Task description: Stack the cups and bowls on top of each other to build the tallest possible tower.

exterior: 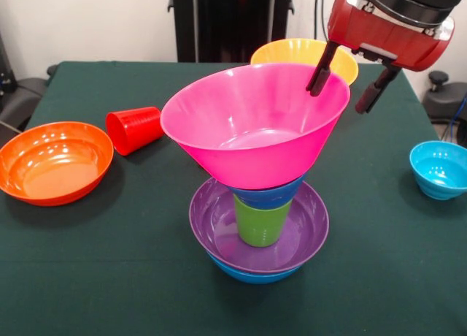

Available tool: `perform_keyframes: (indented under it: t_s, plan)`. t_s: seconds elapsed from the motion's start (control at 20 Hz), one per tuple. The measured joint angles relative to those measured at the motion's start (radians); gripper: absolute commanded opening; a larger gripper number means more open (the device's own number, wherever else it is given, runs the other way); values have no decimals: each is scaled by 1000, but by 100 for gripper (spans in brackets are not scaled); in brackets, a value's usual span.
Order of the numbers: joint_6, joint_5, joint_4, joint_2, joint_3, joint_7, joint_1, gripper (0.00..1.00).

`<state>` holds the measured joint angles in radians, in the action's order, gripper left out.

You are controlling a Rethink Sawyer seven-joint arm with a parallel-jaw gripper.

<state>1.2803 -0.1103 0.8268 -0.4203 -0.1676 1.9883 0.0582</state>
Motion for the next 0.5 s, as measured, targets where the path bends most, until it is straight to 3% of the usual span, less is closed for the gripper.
perform_keyframes:
  t_s: [0.5]
  plan:
    - [3, 0, -6, -9, -1, 0, 0, 100]
